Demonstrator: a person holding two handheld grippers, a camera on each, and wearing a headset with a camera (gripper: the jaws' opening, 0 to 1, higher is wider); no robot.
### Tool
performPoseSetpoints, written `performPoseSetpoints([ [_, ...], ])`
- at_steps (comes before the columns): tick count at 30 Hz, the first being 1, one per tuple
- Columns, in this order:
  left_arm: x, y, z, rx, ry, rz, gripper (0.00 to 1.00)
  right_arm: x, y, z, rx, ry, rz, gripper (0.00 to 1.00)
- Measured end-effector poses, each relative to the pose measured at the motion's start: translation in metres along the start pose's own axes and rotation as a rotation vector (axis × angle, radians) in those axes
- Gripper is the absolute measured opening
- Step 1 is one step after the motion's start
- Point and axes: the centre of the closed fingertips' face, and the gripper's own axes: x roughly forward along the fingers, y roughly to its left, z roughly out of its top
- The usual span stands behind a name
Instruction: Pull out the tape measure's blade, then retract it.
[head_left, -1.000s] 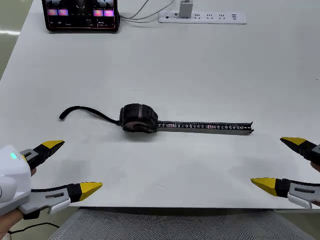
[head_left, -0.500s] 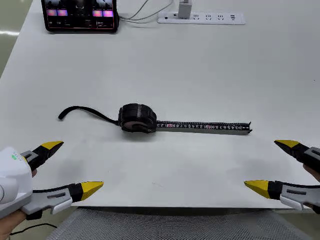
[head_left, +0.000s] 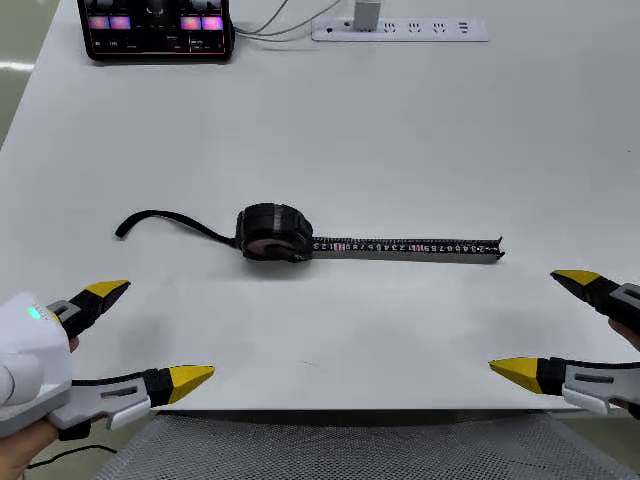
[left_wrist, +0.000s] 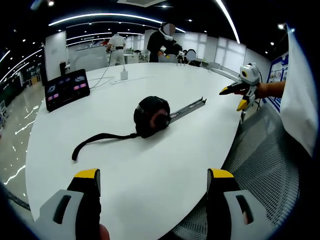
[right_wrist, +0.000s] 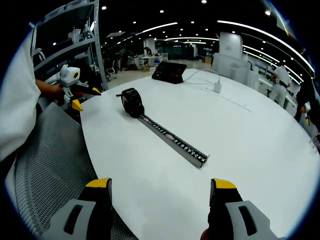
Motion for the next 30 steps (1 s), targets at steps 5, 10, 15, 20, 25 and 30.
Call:
performPoseSetpoints([
  [5,0.0006,0.0002,0.0005,0.002,-0.003,0.002,0.87,0.001,0.0033,-0.0031,0.0,0.012,0.012,0.81],
  [10,0.001,0.0001,-0.0004,-0.003,-0.003,0.006,0.89,0.001,0.0038,-0.0074,-0.022,0.033,0.01,0.85],
  [15,0.0016,-0.0016,-0.0024,-0.008,0.002,0.002,0.93,-0.0003,0.0053,-0.007,-0.009,0.024,0.014,0.89],
  [20,0.0028,-0.0017,-0.0035,0.001,0.008,0.002,0.97,-0.0002,0.006,-0.0082,0.006,0.021,0.012,0.96],
  [25,0.0026,0.0008,-0.0027,0.006,0.006,0.011,0.99,0.0007,0.0074,-0.0084,0.011,0.019,0.016,0.99],
  [30,0.003,-0.0003,-0.0026,0.007,0.006,0.008,0.99,0.001,0.0073,-0.0089,0.008,0.022,0.016,0.99],
])
